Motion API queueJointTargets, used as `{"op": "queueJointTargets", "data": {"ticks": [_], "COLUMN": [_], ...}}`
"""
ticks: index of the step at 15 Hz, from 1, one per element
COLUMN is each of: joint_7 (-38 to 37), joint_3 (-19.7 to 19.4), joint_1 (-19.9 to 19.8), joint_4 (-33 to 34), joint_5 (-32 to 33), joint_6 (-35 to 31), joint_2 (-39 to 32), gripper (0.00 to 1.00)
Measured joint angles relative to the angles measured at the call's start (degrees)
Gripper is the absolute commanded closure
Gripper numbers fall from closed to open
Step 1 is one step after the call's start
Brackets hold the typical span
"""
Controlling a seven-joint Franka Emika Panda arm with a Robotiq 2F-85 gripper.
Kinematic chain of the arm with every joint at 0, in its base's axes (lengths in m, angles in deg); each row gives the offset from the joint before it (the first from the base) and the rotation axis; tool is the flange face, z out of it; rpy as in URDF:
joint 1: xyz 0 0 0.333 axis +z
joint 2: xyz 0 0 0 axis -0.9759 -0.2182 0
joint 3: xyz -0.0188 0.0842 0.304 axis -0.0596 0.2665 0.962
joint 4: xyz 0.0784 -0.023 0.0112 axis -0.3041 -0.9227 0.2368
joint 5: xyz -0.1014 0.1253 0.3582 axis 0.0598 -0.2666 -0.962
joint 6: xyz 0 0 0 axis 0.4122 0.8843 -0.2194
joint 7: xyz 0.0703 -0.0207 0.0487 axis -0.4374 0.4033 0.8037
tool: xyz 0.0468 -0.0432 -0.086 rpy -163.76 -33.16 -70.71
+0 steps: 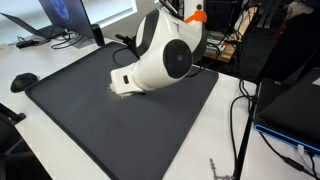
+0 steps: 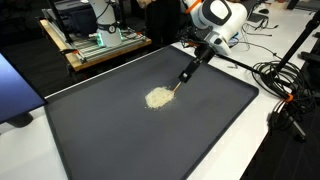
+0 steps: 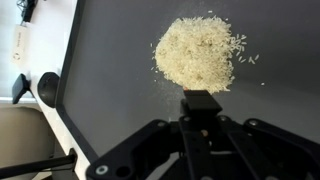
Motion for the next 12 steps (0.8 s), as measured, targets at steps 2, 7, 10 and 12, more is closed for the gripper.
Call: {"op": "queueJointTargets", "data": {"ticks": [2, 7, 10, 12], "joint_7": [3.10, 7.81, 10.17, 12.11], "joint_3": [-0.01, -0.37, -0.68, -0.92], "joint_1": [-1.46, -3.92, -5.17, -6.32], "joint_4": [0.74, 1.55, 1.63, 1.63], "joint_5": [-3.15, -9.54, -13.33, -16.13], "joint_6": [-0.23, -0.24, -0.29, -0.99], "joint_2": [0.30, 2.14, 3.39, 4.16], "gripper": [0.97, 0.97, 0.97, 0.97]}}
